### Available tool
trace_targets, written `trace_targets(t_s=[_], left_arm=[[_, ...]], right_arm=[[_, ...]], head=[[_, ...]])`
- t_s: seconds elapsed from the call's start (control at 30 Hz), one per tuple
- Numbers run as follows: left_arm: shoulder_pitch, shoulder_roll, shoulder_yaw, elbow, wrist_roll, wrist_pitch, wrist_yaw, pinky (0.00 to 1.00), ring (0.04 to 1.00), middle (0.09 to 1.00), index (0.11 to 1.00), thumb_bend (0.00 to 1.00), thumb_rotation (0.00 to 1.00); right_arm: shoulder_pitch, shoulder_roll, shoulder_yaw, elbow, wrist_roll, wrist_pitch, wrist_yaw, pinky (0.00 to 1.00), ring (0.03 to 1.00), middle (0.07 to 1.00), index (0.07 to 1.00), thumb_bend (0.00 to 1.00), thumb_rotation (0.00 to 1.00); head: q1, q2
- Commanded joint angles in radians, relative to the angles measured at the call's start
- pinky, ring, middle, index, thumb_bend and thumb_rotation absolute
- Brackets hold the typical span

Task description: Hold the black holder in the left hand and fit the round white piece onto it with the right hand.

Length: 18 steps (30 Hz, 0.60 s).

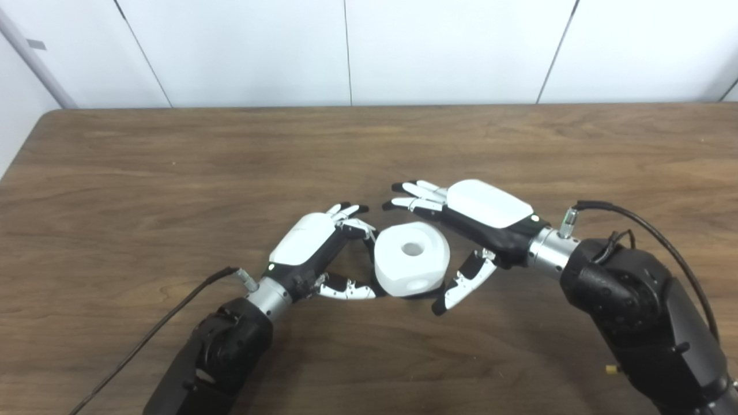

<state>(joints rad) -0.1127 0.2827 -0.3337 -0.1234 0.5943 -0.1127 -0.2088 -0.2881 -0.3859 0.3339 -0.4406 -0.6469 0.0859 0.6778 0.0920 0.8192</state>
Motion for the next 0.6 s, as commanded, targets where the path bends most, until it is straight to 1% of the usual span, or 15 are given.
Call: trace_targets(t_s=[0.0, 0.17, 0.23, 0.3, 0.37, 0.43, 0.47, 0.53, 0.57], left_arm=[[-0.012, 0.011, 0.002, 0.005, 0.003, -0.029, 0.01, 1.0, 0.935, 0.707, 0.482, 0.52, 0.05], [-0.015, 0.022, 0.015, 0.03, -0.004, -0.047, 0.015, 1.0, 0.943, 0.713, 0.482, 0.52, 0.05], [-0.019, 0.03, 0.02, 0.039, -0.003, -0.058, 0.018, 1.0, 0.944, 0.716, 0.482, 0.52, 0.05], [-0.022, 0.039, 0.027, 0.048, -0.003, -0.064, 0.014, 1.0, 0.946, 0.72, 0.482, 0.52, 0.05], [-0.023, 0.046, 0.033, 0.055, 0.0, -0.068, 0.013, 1.0, 0.949, 0.722, 0.482, 0.52, 0.05], [-0.025, 0.053, 0.037, 0.062, 0.005, -0.073, 0.017, 1.0, 0.944, 0.72, 0.483, 0.52, 0.05], [-0.026, 0.056, 0.041, 0.064, 0.004, -0.073, 0.016, 1.0, 0.943, 0.719, 0.482, 0.52, 0.05], [-0.028, 0.061, 0.048, 0.07, 0.002, -0.075, 0.015, 1.0, 0.944, 0.722, 0.483, 0.52, 0.05], [-0.029, 0.063, 0.051, 0.073, 0.002, -0.075, 0.015, 1.0, 0.945, 0.723, 0.483, 0.52, 0.05]], right_arm=[[-0.041, -0.008, -0.027, -0.006, 0.012, -0.015, -0.038, 0.9, 1.0, 1.0, 0.926, 1.0, 0.33], [-0.022, -0.014, -0.071, 0.032, 0.042, -0.028, -0.077, 0.83, 0.999, 0.996, 0.926, 1.0, 0.35], [-0.014, -0.014, -0.086, 0.047, 0.058, -0.031, -0.092, 0.82, 0.99, 0.992, 0.93, 0.99, 0.38], [-0.006, -0.016, -0.1, 0.057, 0.067, -0.031, -0.107, 0.79, 0.977, 0.983, 0.932, 0.95, 0.47], [0.002, -0.017, -0.113, 0.065, 0.08, -0.031, -0.122, 0.78, 0.975, 0.979, 0.93, 0.92, 0.52], [0.01, -0.019, -0.129, 0.073, 0.099, -0.035, -0.141, 0.75, 0.969, 0.974, 0.922, 0.86, 0.64], [0.014, -0.022, -0.141, 0.078, 0.112, -0.031, -0.147, 0.74, 0.967, 0.973, 0.919, 0.85, 0.67], [0.019, -0.023, -0.157, 0.091, 0.13, -0.028, -0.158, 0.74, 0.97, 0.97, 0.916, 0.81, 0.79], [0.022, -0.024, -0.165, 0.099, 0.139, -0.025, -0.162, 0.74, 0.97, 0.968, 0.914, 0.8, 0.82]], head=[[0.001, -0.008], [-0.001, -0.03], [-0.002, -0.038], [-0.005, -0.052], [-0.01, -0.06], [-0.014, -0.066], [-0.016, -0.072], [-0.02, -0.076], [-0.022, -0.078]])
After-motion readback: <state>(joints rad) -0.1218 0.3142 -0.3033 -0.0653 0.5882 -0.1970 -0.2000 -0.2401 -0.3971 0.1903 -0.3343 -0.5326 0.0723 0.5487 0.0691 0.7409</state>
